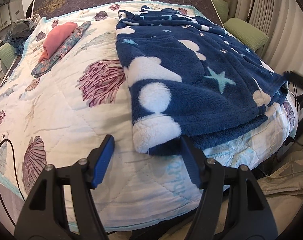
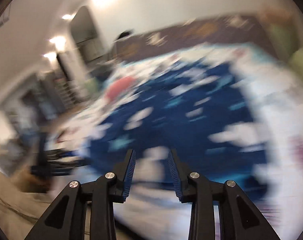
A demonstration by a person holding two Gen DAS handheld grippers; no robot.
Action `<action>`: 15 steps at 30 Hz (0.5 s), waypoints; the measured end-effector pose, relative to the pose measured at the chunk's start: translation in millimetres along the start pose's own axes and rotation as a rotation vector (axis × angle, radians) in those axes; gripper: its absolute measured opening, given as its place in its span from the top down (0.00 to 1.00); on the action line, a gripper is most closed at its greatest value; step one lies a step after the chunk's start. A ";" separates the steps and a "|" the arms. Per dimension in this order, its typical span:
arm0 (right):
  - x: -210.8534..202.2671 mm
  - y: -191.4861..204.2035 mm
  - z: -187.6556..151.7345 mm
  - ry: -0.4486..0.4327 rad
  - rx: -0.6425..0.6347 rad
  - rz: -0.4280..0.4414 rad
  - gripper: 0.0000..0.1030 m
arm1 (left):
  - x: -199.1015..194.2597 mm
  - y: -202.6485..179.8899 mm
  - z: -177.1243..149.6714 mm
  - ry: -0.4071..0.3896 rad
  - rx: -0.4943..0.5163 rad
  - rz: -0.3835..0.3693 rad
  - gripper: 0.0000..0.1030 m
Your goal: Fold small clothes
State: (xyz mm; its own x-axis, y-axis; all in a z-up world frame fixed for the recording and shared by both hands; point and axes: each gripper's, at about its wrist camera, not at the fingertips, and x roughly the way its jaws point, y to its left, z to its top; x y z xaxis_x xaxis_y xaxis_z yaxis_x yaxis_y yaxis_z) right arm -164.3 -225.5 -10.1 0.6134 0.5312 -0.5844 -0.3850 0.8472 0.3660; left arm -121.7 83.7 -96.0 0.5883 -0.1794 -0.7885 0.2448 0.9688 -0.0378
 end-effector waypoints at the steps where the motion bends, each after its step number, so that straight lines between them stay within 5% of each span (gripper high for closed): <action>1: 19.5 5.2 1.5 0.044 0.001 0.047 0.67 | -0.4 0.6 -0.2 -0.002 -0.004 -0.003 0.34; 6: 99.5 -3.8 7.2 0.220 0.112 0.119 0.67 | -0.2 3.4 2.7 -0.025 -0.017 -0.002 0.34; 8: 113.2 -4.9 8.0 0.259 0.143 0.139 0.66 | 1.0 3.4 4.6 -0.030 -0.011 -0.002 0.34; 12: 119.1 7.8 7.1 0.291 0.162 0.165 0.46 | 2.6 4.8 6.3 -0.029 -0.009 -0.015 0.34; 15: 123.6 12.8 8.6 0.329 0.171 0.195 0.51 | 2.0 7.3 5.6 -0.033 -0.011 -0.027 0.34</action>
State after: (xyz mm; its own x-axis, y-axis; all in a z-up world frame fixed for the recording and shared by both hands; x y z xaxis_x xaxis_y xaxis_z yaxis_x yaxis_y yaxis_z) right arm -87.5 -148.9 -71.5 0.2771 0.6765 -0.6823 -0.3348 0.7336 0.5914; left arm -114.4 89.5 -94.5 0.6063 -0.2112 -0.7667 0.2524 0.9653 -0.0663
